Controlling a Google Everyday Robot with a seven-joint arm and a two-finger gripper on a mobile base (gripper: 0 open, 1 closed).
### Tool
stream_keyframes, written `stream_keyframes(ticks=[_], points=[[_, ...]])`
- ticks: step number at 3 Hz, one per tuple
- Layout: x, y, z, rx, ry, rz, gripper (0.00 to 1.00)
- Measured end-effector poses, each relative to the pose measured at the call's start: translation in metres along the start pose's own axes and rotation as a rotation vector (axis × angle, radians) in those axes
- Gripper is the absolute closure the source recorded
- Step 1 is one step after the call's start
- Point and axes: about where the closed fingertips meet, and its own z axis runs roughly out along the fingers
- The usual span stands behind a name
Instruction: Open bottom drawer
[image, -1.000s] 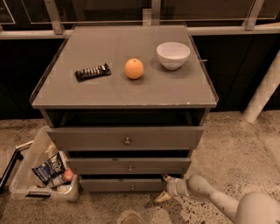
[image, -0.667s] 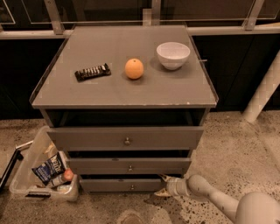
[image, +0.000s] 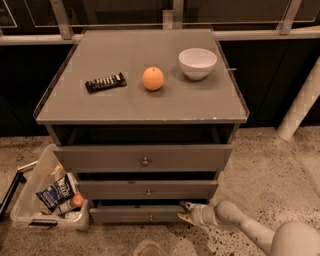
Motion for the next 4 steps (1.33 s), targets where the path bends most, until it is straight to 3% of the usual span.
stream_keyframes(ticks=[1, 4], points=[[-0.0031, -0.0012, -0.0029, 0.000, 0.000, 0.000, 1.00], [-0.0032, -0.0011, -0.0029, 0.000, 0.000, 0.000, 0.34]])
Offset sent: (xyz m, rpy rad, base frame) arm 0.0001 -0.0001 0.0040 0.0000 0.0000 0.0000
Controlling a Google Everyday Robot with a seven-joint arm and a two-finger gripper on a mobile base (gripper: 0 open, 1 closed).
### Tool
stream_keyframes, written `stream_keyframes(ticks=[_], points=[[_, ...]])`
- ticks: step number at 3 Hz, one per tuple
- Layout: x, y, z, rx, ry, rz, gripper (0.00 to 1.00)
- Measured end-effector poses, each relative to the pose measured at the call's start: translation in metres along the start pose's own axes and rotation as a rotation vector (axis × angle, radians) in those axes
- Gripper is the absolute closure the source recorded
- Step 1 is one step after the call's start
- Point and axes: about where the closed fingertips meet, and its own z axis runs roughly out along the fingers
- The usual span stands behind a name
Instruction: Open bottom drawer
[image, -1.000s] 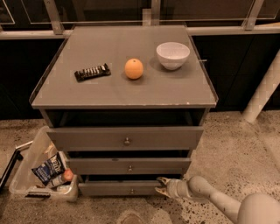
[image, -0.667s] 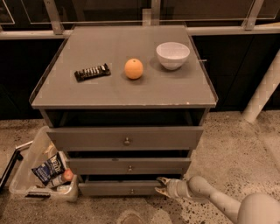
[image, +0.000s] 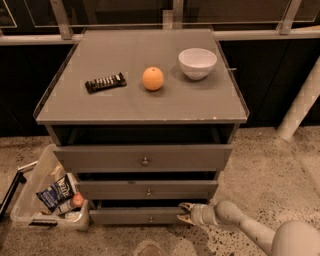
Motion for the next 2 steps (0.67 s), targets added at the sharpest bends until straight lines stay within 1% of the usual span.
stream_keyframes(ticks=[1, 2], points=[[0.0036, 0.0114, 0.0002, -0.035, -0.048, 0.017, 0.11], [0.0020, 0.0112, -0.0014, -0.036, -0.050, 0.018, 0.15]])
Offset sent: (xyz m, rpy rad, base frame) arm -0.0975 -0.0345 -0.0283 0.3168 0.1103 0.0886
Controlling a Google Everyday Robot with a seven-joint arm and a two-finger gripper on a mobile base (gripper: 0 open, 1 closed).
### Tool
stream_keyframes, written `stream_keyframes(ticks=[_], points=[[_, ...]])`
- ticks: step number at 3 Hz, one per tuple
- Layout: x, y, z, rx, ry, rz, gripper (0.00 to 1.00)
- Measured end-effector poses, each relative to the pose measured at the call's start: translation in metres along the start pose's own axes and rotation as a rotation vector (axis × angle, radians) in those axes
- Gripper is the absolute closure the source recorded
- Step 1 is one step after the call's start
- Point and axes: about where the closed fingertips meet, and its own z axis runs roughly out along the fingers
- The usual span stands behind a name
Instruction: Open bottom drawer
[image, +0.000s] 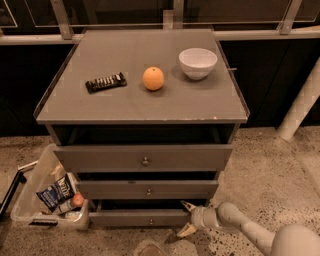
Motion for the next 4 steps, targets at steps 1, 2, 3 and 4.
stream_keyframes(ticks=[1, 2, 3, 4], points=[[0.007, 0.031, -0.018, -0.013, -0.055, 0.016, 0.38], [0.010, 0.043, -0.034, -0.011, -0.067, 0.023, 0.61], [0.006, 0.041, -0.037, -0.011, -0.067, 0.023, 0.85], [0.002, 0.039, -0.041, -0.011, -0.067, 0.023, 1.00]])
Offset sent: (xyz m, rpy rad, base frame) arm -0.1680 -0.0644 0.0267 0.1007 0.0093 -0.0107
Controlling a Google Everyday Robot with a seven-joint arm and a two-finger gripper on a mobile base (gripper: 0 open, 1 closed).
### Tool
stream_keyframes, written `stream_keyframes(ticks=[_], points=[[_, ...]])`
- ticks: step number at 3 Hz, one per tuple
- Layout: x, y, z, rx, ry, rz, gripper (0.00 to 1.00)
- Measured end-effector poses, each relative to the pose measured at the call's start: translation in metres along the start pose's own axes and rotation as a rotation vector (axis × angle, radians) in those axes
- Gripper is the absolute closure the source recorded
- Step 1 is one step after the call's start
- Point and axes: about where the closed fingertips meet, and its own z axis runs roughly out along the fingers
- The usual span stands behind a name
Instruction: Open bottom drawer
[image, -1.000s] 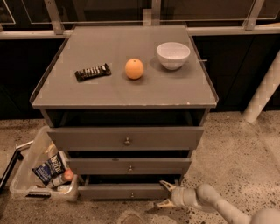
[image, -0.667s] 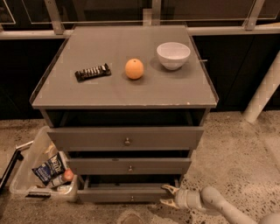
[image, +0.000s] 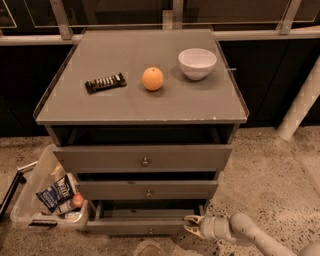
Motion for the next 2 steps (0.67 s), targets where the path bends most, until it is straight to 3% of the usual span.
stream_keyframes(ticks=[2], points=[[-0.0006, -0.0002, -0.0003, 0.000, 0.000, 0.000, 0.57]])
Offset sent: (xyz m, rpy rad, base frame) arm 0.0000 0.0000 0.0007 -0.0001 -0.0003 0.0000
